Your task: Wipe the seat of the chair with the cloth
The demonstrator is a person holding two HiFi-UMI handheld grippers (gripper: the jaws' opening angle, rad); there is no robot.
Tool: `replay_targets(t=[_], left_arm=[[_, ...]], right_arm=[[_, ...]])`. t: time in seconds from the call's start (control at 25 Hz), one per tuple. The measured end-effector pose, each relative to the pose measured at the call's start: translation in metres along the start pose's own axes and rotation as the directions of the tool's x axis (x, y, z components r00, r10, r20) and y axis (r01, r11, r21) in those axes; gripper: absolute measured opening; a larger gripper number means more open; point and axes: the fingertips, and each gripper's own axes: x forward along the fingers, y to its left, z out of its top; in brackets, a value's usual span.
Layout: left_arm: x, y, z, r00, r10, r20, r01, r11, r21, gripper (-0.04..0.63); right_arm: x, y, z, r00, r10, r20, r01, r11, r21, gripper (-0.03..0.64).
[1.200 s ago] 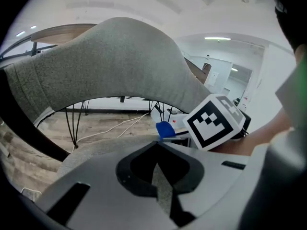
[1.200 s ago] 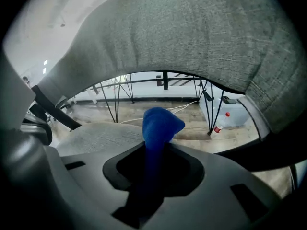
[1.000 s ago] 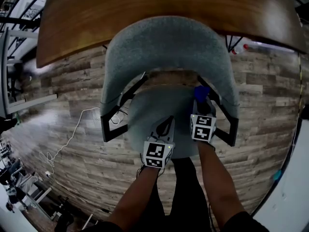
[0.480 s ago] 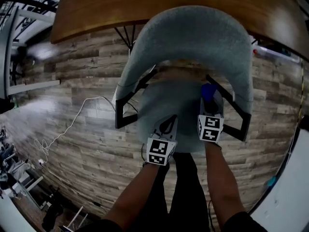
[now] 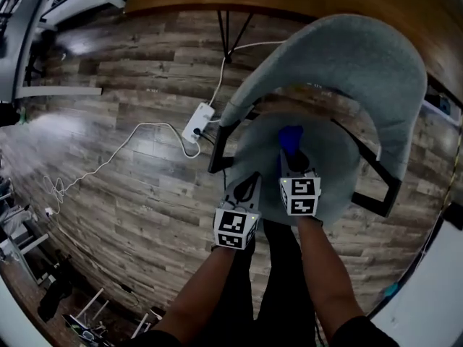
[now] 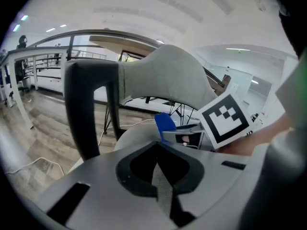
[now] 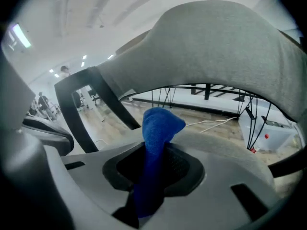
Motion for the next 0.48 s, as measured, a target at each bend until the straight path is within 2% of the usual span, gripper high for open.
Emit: replay_targets(t=[0.16,0.32,0.48], left_arm=[[-0.015,0.024,-0.012,0.999,0.040,0.004,-0.039,0.997,-0.063,0.005],[-0.032,0.036,-0.025,0.998,0.063,0.004,-0.062,0.994,-0.092,0.005],[-0.044,0.049,-0.034,0.997,0.076,-0.003,-0.076,0.993,-0.090,0.005]], right_arm=[[0.017,0.043,0.001,0.998,0.062,-0.017,-0.063,0.998,-0.015,0.098],[0.026,0.077,0.004,0.993,0.115,-0.035,-0.115,0.993,0.006,0.098],[0.037,0.103,-0.001,0.987,0.150,-0.063,-0.144,0.985,0.091,0.098]])
